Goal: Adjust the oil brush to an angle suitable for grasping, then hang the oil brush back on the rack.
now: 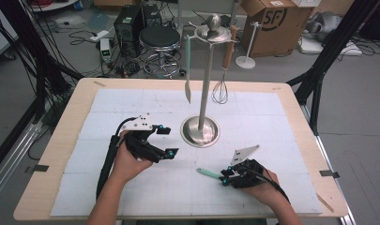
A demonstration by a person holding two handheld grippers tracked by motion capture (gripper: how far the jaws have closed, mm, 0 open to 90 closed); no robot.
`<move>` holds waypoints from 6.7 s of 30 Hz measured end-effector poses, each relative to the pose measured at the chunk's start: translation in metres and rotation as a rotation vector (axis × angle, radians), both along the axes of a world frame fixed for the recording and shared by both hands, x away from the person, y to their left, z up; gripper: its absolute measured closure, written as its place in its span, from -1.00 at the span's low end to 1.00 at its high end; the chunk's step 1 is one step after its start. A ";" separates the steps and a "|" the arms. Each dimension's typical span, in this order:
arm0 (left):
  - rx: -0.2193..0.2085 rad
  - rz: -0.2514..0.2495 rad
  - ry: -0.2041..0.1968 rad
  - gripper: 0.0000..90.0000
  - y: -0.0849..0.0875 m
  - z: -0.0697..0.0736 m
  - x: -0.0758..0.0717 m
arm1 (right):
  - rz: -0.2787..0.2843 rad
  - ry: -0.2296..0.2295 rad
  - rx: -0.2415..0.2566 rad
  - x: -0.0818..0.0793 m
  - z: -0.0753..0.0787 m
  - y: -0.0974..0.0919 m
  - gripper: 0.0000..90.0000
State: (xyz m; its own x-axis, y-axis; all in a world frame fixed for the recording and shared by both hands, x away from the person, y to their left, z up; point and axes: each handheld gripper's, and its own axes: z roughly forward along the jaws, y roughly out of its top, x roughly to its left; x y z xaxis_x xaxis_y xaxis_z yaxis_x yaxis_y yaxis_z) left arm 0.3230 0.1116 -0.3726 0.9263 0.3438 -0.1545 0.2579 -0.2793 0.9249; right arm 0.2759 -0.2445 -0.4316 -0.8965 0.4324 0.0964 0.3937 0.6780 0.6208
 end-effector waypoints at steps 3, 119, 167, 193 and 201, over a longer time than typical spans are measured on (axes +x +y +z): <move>-0.002 -0.002 0.001 -0.65 0.000 0.000 0.000 | -0.017 0.000 0.012 0.001 0.002 -0.003 0.36; -0.001 0.007 0.008 -0.64 0.000 -0.002 0.003 | -0.079 -0.084 0.174 0.003 0.041 -0.027 0.83; -0.008 0.005 0.006 -0.64 0.001 -0.001 0.003 | -0.026 -0.353 0.628 0.037 0.163 -0.068 0.83; -0.014 0.012 0.008 -0.64 0.002 -0.001 0.003 | -0.041 -0.439 0.603 0.065 0.223 -0.077 0.83; -0.016 0.006 0.005 -0.64 0.003 0.000 0.003 | -0.054 -0.435 0.589 0.071 0.229 -0.076 0.83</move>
State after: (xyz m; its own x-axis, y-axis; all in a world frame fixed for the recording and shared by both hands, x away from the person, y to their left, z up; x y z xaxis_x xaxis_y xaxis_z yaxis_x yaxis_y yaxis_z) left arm 0.3260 0.1145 -0.3731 0.9235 0.3464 -0.1647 0.2641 -0.2629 0.9280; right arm 0.3465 -0.3209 -0.2026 -0.8855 0.4635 -0.0329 0.0525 0.1703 0.9840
